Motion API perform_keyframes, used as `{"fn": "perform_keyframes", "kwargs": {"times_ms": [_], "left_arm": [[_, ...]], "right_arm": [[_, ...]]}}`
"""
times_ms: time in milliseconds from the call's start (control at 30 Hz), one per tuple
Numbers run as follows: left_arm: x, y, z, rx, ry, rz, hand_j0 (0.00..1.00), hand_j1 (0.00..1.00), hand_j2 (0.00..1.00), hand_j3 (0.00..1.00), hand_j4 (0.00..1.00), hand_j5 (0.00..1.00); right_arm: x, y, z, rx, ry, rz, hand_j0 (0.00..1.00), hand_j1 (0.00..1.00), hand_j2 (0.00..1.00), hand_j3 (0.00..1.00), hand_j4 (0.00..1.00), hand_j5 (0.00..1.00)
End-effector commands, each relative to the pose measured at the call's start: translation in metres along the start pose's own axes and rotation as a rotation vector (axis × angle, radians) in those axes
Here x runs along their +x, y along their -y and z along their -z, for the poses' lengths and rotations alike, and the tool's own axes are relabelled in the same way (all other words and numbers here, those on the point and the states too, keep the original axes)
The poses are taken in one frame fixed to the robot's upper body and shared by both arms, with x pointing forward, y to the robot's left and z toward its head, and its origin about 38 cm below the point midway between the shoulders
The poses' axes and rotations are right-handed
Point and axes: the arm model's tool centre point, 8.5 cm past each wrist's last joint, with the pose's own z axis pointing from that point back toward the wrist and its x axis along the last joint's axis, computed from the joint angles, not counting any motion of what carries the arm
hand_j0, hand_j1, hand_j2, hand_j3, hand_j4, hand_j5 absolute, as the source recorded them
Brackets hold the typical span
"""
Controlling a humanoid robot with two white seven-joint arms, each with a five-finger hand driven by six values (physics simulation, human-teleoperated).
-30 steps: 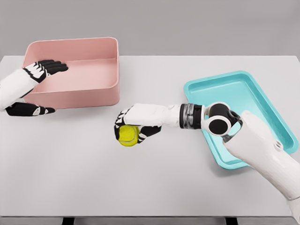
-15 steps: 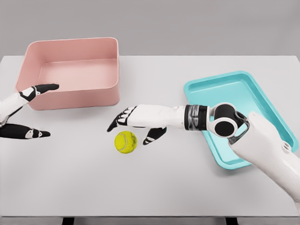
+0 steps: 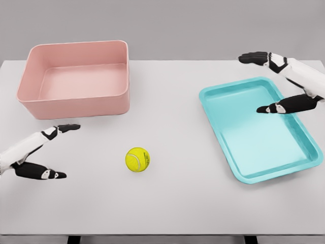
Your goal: Put the tennis from the blue tray into the pink basket with both arms
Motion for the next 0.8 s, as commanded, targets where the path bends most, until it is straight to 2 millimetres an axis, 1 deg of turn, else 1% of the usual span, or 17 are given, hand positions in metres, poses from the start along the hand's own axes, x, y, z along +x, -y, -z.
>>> {"fn": "perform_keyframes", "kwargs": {"times_ms": [0, 67, 100, 133, 200, 300, 333, 367, 433, 467, 533, 633, 667, 767], "left_arm": [[-0.001, 0.005, 0.001, -0.004, 0.002, -0.018, 1.00, 1.00, 1.00, 1.00, 1.00, 1.00], [-0.001, 0.011, 0.003, -0.008, 0.006, -0.038, 1.00, 1.00, 1.00, 1.00, 1.00, 1.00], [-0.001, 0.017, 0.004, -0.017, 0.009, -0.057, 1.00, 1.00, 1.00, 1.00, 1.00, 1.00], [-0.001, 0.018, 0.004, -0.015, 0.011, -0.064, 0.99, 0.99, 0.99, 0.99, 0.99, 0.99], [-0.001, 0.023, 0.008, 0.007, 0.026, -0.087, 0.99, 0.99, 0.99, 0.99, 0.99, 0.99], [0.006, 0.027, 0.015, 0.014, 0.059, -0.098, 0.98, 0.98, 0.98, 0.98, 0.98, 0.98], [0.007, 0.031, 0.020, 0.025, 0.074, -0.112, 0.98, 0.98, 0.98, 0.98, 0.98, 0.98], [0.010, 0.035, 0.024, 0.034, 0.094, -0.123, 0.98, 0.98, 0.98, 0.98, 0.98, 0.98], [0.011, 0.042, 0.029, 0.050, 0.108, -0.147, 0.98, 0.98, 0.98, 0.98, 0.98, 0.98], [0.012, 0.047, 0.031, 0.055, 0.115, -0.164, 0.98, 0.98, 0.98, 0.98, 0.98, 0.98], [0.012, 0.051, 0.034, 0.064, 0.125, -0.180, 0.98, 0.98, 0.98, 0.98, 0.98, 0.98], [0.017, 0.060, 0.048, 0.092, 0.166, -0.214, 0.98, 0.98, 0.98, 0.98, 0.98, 0.98], [0.018, 0.060, 0.052, 0.090, 0.176, -0.212, 0.98, 0.98, 0.98, 0.98, 0.98, 0.98], [0.022, 0.069, 0.062, 0.112, 0.205, -0.247, 0.99, 0.99, 0.99, 0.99, 0.99, 0.99]], "right_arm": [[0.012, 0.036, -0.016, -0.063, 0.017, -0.049, 1.00, 1.00, 1.00, 1.00, 1.00, 1.00], [0.013, 0.032, -0.017, -0.053, 0.016, -0.042, 1.00, 1.00, 1.00, 1.00, 1.00, 1.00], [0.017, 0.030, -0.014, -0.046, 0.026, -0.043, 1.00, 1.00, 1.00, 1.00, 1.00, 1.00], [0.021, 0.025, -0.009, -0.015, 0.037, -0.039, 1.00, 1.00, 1.00, 1.00, 1.00, 1.00], [0.018, 0.017, -0.009, 0.050, 0.021, -0.026, 1.00, 1.00, 1.00, 1.00, 1.00, 1.00], [0.013, -0.005, -0.001, 0.100, 0.029, 0.025, 1.00, 1.00, 1.00, 1.00, 1.00, 1.00], [0.012, -0.013, 0.001, 0.119, 0.031, 0.043, 1.00, 1.00, 1.00, 1.00, 1.00, 1.00], [0.011, -0.016, 0.001, 0.122, 0.033, 0.052, 1.00, 1.00, 1.00, 1.00, 1.00, 1.00], [0.009, -0.033, 0.005, 0.156, 0.039, 0.083, 1.00, 1.00, 1.00, 1.00, 1.00, 1.00], [0.009, -0.034, 0.006, 0.155, 0.041, 0.088, 1.00, 1.00, 1.00, 1.00, 1.00, 1.00], [0.009, -0.036, 0.006, 0.158, 0.044, 0.088, 1.00, 1.00, 1.00, 1.00, 1.00, 1.00], [0.010, -0.028, 0.007, 0.154, 0.041, 0.069, 1.00, 1.00, 1.00, 1.00, 1.00, 1.00], [0.010, -0.028, 0.006, 0.156, 0.041, 0.070, 1.00, 1.00, 1.00, 1.00, 1.00, 1.00], [0.011, -0.028, 0.006, 0.155, 0.043, 0.067, 1.00, 1.00, 1.00, 1.00, 1.00, 1.00]]}}
